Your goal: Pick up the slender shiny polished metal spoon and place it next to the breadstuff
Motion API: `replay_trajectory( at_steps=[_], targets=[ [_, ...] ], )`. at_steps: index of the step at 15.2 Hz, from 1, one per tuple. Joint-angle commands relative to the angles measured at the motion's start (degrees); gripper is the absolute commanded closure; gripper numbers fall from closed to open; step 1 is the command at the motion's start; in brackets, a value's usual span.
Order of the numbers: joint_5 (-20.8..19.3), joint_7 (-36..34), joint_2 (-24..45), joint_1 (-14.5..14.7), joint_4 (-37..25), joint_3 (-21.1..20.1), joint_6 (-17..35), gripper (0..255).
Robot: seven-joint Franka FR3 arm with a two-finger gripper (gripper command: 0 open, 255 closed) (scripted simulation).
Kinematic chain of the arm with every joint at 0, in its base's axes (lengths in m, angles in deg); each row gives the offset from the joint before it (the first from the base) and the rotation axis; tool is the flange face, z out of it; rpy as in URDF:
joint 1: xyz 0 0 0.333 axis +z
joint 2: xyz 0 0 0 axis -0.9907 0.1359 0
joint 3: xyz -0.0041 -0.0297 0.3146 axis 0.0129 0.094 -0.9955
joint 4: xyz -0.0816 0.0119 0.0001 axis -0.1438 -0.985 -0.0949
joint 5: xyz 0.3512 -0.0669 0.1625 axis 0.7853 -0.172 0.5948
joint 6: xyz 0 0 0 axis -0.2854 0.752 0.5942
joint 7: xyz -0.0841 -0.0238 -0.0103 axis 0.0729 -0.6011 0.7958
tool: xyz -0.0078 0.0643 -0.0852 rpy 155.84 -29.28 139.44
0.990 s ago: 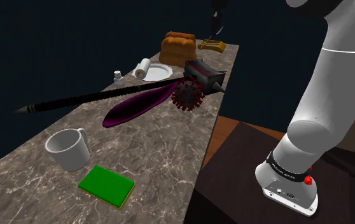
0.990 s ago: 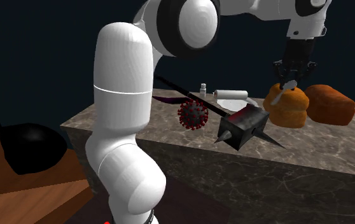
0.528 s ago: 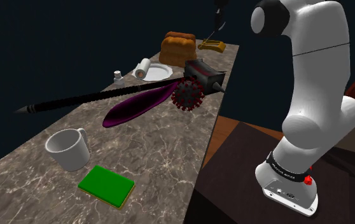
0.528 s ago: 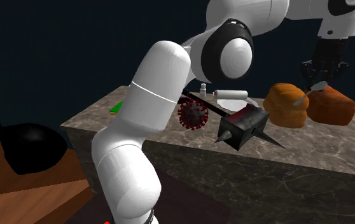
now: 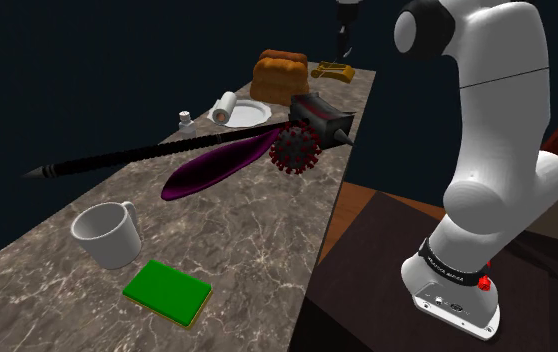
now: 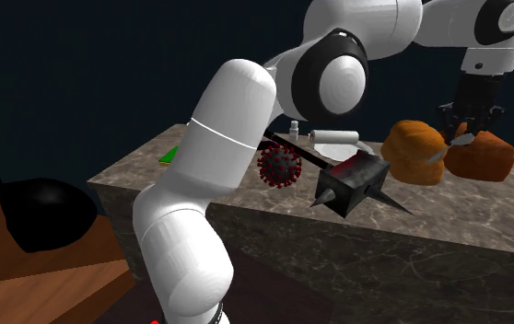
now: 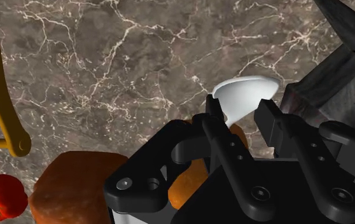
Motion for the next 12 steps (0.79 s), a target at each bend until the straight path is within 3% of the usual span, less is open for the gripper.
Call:
replay_trajectory(
  at_steps=[1, 12],
  targets=[
    [-0.19, 0.02, -0.74, 0.44, 2.92, 0.05, 2.18, 255],
    [-0.62, -0.01, -2.58, 1.92, 14.49, 0.06, 11.84, 255]
  ],
)
